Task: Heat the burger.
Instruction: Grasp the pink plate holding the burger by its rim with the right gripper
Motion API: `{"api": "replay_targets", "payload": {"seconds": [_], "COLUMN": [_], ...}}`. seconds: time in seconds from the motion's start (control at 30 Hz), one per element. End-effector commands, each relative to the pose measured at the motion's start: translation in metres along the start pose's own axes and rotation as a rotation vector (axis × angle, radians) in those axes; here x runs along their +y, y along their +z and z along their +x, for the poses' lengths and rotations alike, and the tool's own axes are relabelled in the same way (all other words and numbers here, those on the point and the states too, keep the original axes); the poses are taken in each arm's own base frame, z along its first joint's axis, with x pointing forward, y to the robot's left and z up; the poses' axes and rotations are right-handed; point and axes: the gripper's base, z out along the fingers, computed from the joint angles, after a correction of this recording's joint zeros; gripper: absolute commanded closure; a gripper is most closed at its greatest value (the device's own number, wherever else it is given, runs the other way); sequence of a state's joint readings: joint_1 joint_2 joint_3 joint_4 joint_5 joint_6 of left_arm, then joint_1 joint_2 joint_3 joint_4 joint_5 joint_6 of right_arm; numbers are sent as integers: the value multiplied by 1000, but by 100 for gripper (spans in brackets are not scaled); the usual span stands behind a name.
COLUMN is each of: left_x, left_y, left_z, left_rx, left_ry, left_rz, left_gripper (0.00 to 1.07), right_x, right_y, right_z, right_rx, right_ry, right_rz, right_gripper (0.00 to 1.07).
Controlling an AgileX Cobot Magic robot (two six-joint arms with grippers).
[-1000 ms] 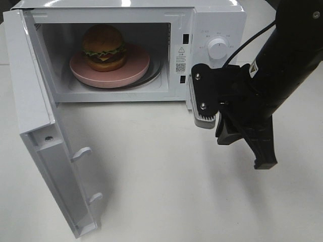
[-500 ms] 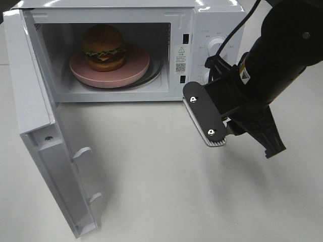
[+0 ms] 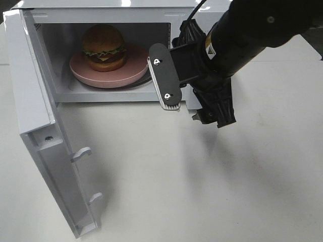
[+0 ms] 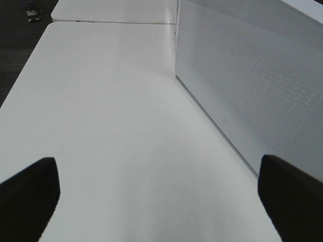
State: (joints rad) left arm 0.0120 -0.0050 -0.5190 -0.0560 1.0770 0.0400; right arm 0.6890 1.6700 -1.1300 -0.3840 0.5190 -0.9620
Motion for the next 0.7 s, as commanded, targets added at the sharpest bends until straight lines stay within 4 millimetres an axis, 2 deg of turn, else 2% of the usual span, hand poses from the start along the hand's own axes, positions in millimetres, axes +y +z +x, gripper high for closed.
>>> {"api": "replay_targets", "payload": {"seconds": [0.03, 0.7], "left_x": [-1, -1], "left_y": [-1, -1], "left_z": [1, 1], "left_rx": [-21, -21], "left_ry": [-2, -2], "left_rz": [5, 5], "left_gripper": [6, 6], "right_x": [-8, -56], "right_y": [10, 67], "right_z": [-4, -32], "right_rx": [8, -5], "right_ry": [-4, 3], "right_rz": [2, 36], "right_gripper": [11, 16]}}
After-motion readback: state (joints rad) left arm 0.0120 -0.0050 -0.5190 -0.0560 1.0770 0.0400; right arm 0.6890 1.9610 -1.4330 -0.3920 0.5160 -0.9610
